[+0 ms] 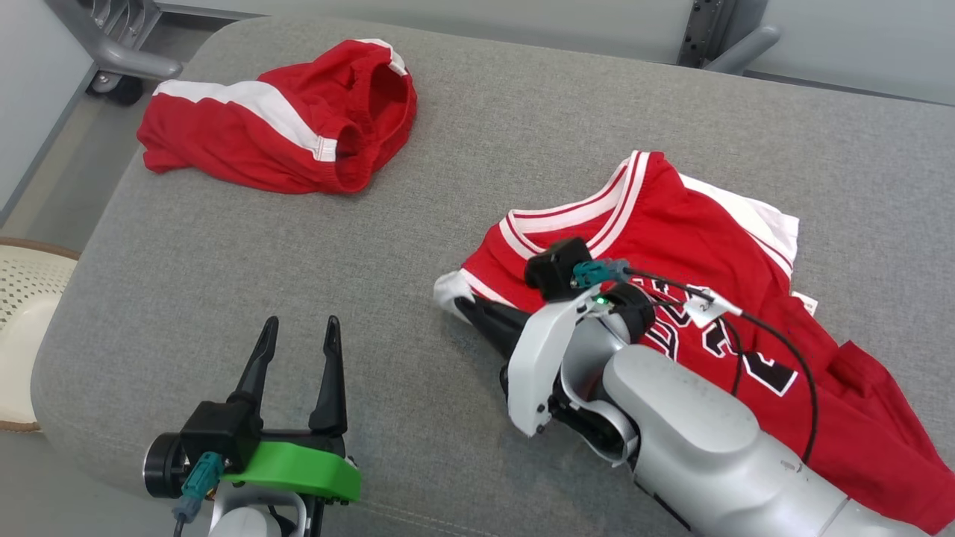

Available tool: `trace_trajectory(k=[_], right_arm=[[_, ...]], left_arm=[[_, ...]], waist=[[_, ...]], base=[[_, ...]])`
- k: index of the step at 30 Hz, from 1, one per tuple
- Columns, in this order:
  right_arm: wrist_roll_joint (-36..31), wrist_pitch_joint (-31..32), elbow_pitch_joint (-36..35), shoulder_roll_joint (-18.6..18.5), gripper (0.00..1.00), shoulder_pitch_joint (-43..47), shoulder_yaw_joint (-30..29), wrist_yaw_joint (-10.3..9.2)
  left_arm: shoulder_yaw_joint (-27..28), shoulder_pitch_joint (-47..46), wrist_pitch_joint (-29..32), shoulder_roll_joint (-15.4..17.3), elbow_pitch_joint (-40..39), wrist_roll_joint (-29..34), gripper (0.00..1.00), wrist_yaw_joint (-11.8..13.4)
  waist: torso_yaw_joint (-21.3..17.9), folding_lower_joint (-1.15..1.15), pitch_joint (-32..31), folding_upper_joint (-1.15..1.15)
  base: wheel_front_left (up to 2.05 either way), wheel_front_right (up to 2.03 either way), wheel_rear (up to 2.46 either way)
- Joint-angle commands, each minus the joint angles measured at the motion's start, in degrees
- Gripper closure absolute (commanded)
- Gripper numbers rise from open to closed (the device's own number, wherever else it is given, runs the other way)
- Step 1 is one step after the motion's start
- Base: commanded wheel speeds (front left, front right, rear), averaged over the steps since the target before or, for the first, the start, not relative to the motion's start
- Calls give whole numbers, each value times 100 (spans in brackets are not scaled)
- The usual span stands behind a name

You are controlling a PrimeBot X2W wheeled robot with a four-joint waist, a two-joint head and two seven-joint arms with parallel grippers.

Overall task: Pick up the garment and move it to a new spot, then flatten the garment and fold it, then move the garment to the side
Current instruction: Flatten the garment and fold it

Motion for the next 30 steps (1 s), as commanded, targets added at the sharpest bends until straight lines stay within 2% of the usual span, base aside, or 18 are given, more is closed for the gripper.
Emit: trace_trajectory(k=[1,3,4,5,6,10,15,18,21,23,30], right_arm=[[50,-44,55,15,100,101,81,0],[143,-100,172,70,100,202,414,0],[212,-114,182,84,86,241,510,0],[277,-146,187,95,34,259,596,0],[325,-188,194,100,0,262,675,0],[498,-444,99,96,0,292,837,0],[505,-896,-47,-186,0,220,643,-1],[370,-1063,-44,-454,0,182,350,0],[164,-1007,53,-904,0,266,-134,0],[98,-992,81,-1020,0,309,-258,-1],[-280,-624,9,-1631,0,825,-1135,0]], left_arm=[[9,60,-3,5,-6,-16,0,15],[2,60,-3,5,-22,-43,0,37],[2,62,-3,5,-26,-45,0,41],[9,65,-3,5,-31,-48,0,53],[19,70,-3,5,-34,-53,0,62],[51,98,-3,5,-21,-52,0,54],[118,141,-3,5,-19,-7,0,46],[155,188,-3,5,-33,25,0,31],[183,251,-3,6,-40,35,0,37],[187,263,-3,6,-44,35,0,43],[248,370,-3,6,-78,39,0,56]], waist=[[20,0,10,13],[28,0,29,13],[22,0,32,13],[12,0,33,13],[-5,0,32,13],[-127,0,-16,13],[-379,0,-154,13],[-553,0,-257,13],[-736,0,-391,13],[-772,0,-421,13],[-942,0,-536,13]], base=[[0,0,0],[0,0,0],[0,0,0],[0,0,0],[0,0,0],[0,0,0],[0,0,0],[0,0,0],[0,0,0],[0,0,0],[0,0,0]])
